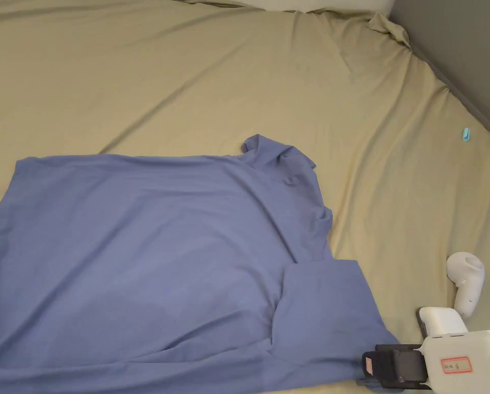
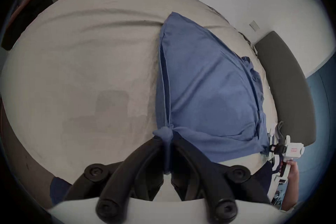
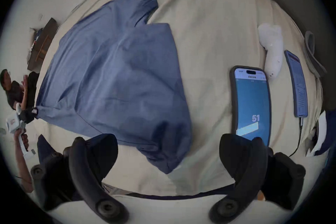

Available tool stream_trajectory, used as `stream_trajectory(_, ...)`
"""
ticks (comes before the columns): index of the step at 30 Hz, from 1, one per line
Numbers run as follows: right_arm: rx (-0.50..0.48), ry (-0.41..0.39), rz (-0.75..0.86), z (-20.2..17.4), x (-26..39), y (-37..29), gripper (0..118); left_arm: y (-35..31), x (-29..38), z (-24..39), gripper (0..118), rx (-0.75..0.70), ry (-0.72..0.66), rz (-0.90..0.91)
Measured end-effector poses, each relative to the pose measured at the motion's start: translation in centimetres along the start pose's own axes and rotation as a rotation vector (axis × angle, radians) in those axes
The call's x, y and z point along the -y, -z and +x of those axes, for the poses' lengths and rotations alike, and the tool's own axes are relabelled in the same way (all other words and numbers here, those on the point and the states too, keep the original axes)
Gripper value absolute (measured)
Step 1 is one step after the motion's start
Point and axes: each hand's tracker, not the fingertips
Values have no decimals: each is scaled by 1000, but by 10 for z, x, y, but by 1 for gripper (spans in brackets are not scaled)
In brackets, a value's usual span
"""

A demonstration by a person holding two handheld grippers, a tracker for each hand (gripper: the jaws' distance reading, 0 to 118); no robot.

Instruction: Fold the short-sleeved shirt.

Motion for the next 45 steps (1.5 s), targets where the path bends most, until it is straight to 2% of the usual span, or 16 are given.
stream_trajectory(2,3,-21,-28,-4,0,9,110,1,-1,-5,1,5,-24,0)
stream_trajectory(3,6,-25,-35,-5,0,10,94,2,-1,-6,1,10,-36,-2)
stream_trajectory(4,2,-20,-27,-4,2,9,61,3,-1,-7,1,12,-45,-4)
stream_trajectory(5,-8,-16,-15,-3,4,8,13,3,-1,-7,1,13,-49,-4)
stream_trajectory(6,-24,10,-12,1,5,9,7,3,-1,-7,1,13,-49,-2)
stream_trajectory(8,-67,79,-1,0,11,3,6,3,-2,-7,1,10,-46,-5)
stream_trajectory(10,-102,76,47,1,14,-8,6,-2,-2,-7,1,15,-49,-1)
stream_trajectory(14,-224,170,130,-26,10,-61,6,-15,-9,-10,1,92,-118,18)
stream_trajectory(21,-445,374,201,20,-68,-73,6,-26,-53,0,1,177,-160,58)
stream_trajectory(25,-420,396,205,33,-131,-50,6,-4,-97,-1,1,204,-259,103)
stream_trajectory(30,-296,485,204,59,-202,7,6,56,-144,-1,1,228,-468,107)
stream_trajectory(32,-263,478,192,5,-208,32,6,82,-162,5,2,187,-444,99)
stream_trajectory(34,-190,482,197,0,-216,48,6,106,-171,10,2,129,-425,74)
stream_trajectory(37,-168,472,173,-21,-215,66,6,143,-181,11,2,42,-431,53)
stream_trajectory(42,-68,379,160,-36,-209,94,6,164,-177,22,4,-26,-341,123)
stream_trajectory(45,-40,314,193,-43,-208,87,9,161,-172,32,17,-49,-212,145)
